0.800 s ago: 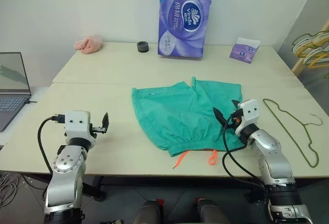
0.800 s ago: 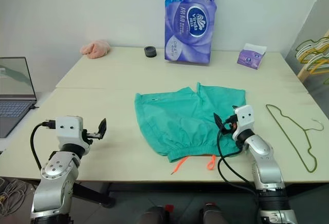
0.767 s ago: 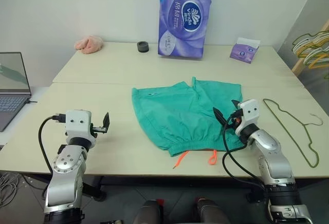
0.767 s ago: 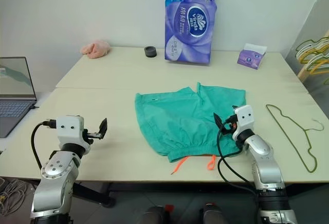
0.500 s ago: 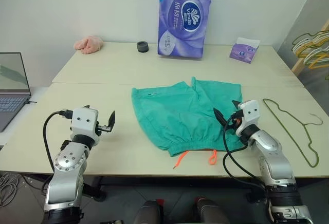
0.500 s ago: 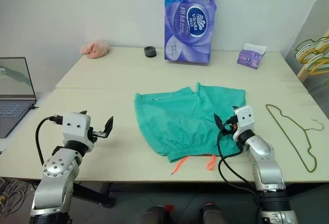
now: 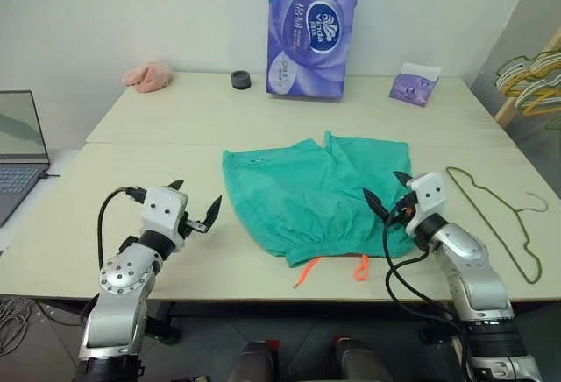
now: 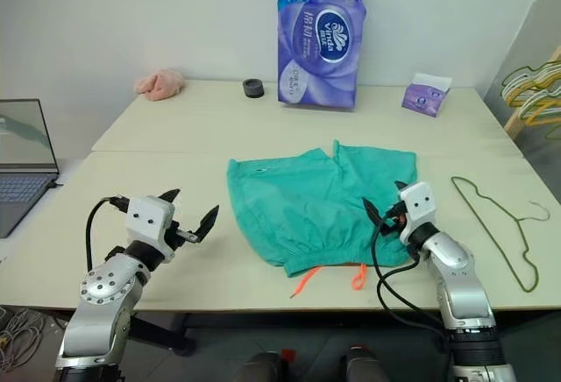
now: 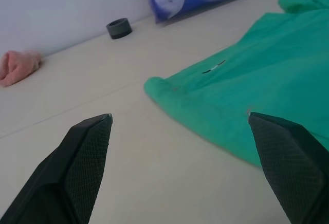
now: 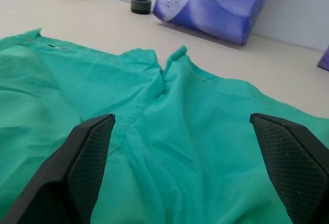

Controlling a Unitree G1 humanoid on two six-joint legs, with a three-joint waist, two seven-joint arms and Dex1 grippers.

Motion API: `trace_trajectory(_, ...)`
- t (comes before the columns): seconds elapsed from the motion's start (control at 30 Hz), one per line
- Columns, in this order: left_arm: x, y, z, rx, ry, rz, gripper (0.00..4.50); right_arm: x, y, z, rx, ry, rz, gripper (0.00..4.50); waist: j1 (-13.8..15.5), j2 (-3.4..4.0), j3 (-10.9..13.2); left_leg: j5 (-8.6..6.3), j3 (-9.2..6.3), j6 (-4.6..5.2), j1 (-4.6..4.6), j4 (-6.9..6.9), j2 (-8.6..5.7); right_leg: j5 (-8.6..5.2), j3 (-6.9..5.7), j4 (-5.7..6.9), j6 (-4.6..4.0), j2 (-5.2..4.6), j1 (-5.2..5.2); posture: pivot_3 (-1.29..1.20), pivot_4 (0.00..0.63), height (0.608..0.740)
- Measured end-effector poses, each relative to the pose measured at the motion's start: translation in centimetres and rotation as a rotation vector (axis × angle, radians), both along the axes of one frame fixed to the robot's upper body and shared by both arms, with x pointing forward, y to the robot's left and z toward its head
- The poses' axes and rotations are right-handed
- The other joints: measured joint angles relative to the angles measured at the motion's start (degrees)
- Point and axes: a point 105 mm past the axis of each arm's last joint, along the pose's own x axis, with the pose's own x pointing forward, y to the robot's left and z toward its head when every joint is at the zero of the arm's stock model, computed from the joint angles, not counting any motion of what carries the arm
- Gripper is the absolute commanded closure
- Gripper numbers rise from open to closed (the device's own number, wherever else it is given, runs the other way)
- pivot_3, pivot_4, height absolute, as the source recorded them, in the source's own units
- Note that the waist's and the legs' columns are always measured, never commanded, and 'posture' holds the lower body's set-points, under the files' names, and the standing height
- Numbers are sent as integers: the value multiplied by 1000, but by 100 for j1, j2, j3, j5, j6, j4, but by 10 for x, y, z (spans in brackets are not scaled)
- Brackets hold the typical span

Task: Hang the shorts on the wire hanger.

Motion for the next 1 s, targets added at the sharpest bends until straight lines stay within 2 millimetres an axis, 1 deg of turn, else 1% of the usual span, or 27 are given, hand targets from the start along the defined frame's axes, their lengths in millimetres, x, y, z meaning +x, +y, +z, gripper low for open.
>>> trace_trajectory(0.1,-3,-5,0,-9,17,-73,36,-9,10,5,-39,-19,85,0,-40,2,1,0,-2,0,0,-1,2,-2,-3,0,-2,2,0,-22,97,740)
trace_trajectory(0.2,-4,-6,-1,7,31,-120,36,-21,20,8,-89,-31,183,0,-62,4,3,0,-2,1,0,-2,3,-4,-3,-1,-3,4,0,-37,99,740)
trace_trajectory(0.27,-3,-7,-1,4,40,-154,36,-32,28,10,-120,-33,270,0,-72,7,5,0,-2,1,0,-1,4,-6,-4,-2,1,4,0,-46,99,740)
trace_trajectory(0.33,-5,-8,0,17,56,-202,36,-47,38,11,-163,-23,391,0,-84,8,6,-1,-3,1,0,-1,5,-9,-4,-3,3,5,0,-55,101,740)
trace_trajectory(0.43,-12,-8,-1,48,118,-306,36,-72,51,5,-279,13,592,0,-134,8,9,-1,-5,1,0,-3,8,-21,-8,-5,18,5,0,-60,101,740)
trace_trajectory(0.53,-25,-5,-7,35,254,-412,36,-90,64,-7,-338,61,747,0,-217,12,15,-2,-6,2,1,-8,14,-28,-12,-4,14,8,-1,-68,105,740)
trace_trajectory(0.6,-37,-5,-6,3,356,-504,36,-93,76,-8,-340,61,808,0,-248,5,39,-2,-12,1,0,-10,20,-29,-10,-1,11,13,-3,-67,106,740)
trace_trajectory(0.67,-46,-7,3,-6,403,-577,36,-91,88,-5,-340,47,847,0,-271,10,52,-2,-16,1,0,-10,22,-30,-11,0,10,15,-4,-66,108,740)
trace_trajectory(0.73,-50,-4,13,14,424,-617,36,-85,97,-4,-349,38,864,0,-280,17,59,-3,-17,0,1,-10,22,-30,-12,-1,9,15,-3,-64,110,740)
trace_trajectory(0.83,-55,1,23,25,446,-656,36,-81,108,-14,-371,62,891,0,-272,25,68,-4,-15,-2,-1,-10,19,-31,-11,-5,9,13,-3,-62,110,740)
trace_trajectory(0.93,-58,0,29,26,451,-698,36,-83,118,-27,-401,82,925,0,-249,22,83,-4,-13,-2,-1,-7,17,-30,-9,-5,8,9,-3,-61,110,740)
trace_trajectory(1.0,-57,0,34,39,435,-705,36,-83,127,-36,-424,86,946,0,-251,22,86,-4,-15,-2,0,-7,18,-30,-10,-3,8,10,-3,-56,109,740)
